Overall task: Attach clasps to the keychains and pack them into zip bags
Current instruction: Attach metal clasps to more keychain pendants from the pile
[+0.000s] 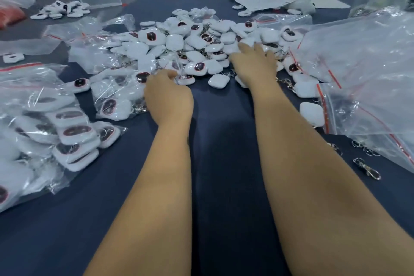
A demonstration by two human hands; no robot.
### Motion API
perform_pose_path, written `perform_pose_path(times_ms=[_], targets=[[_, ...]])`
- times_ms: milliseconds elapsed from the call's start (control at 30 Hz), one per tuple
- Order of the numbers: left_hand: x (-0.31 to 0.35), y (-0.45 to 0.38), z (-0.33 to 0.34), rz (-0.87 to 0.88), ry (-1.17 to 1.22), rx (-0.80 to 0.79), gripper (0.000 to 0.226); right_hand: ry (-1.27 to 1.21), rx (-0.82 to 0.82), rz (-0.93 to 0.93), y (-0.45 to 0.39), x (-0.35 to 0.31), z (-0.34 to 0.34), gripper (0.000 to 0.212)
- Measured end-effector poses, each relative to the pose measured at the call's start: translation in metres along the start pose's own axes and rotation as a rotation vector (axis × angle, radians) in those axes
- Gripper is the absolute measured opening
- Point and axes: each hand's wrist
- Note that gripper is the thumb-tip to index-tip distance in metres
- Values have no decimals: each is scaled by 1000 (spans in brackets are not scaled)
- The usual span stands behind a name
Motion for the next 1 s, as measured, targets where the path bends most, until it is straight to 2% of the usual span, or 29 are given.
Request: perform_pose_path(times_ms=[67, 167, 300, 400, 467, 567, 633, 733, 800, 833, 900, 933, 1000], targets=[[1, 2, -1, 3, 7, -9, 51, -8, 22, -93, 14, -7, 6, 58], [0, 6, -5, 27, 13, -28, 52, -203, 111, -140, 43, -16, 8, 45], [-5, 12, -11, 4, 136, -58, 45, -377, 53, -124, 68, -24, 0, 37], [-4, 6, -22, -96, 412, 49, 41, -449, 162, -86, 71, -28, -2, 35], [-2, -2, -34, -91, 527, 201, 47, -318, 267, -113, 69, -38, -2, 33], [9, -25, -52, 36, 685, 376, 51, -197, 284, -230, 51, -66, -2, 25], [18, -46, -60, 142, 735, 423, 60, -177, 247, -302, 28, -86, 3, 34], [28, -74, -58, 298, 529, 447, 72, -213, 190, -409, -11, -116, 14, 50], [28, -90, -49, 282, 382, 312, 78, -269, 73, -472, -33, -131, 24, 56], [25, -96, -44, 220, 306, 203, 76, -246, -16, -487, -41, -135, 31, 56], [12, -104, -34, 95, 67, 21, 58, -36, -165, -486, -48, -136, 47, 54], [7, -104, -30, 83, -83, -26, 41, 58, -182, -477, -47, -134, 54, 52], [1, -102, -25, 131, -257, -25, 24, 96, -123, -469, -42, -128, 58, 47]])
Point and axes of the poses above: each hand's wrist, its own y-axis away from the middle knuckle, its own z-axis out of the palm, x = y × z, and after that the axes turned 11 degrees about -z, right-handed
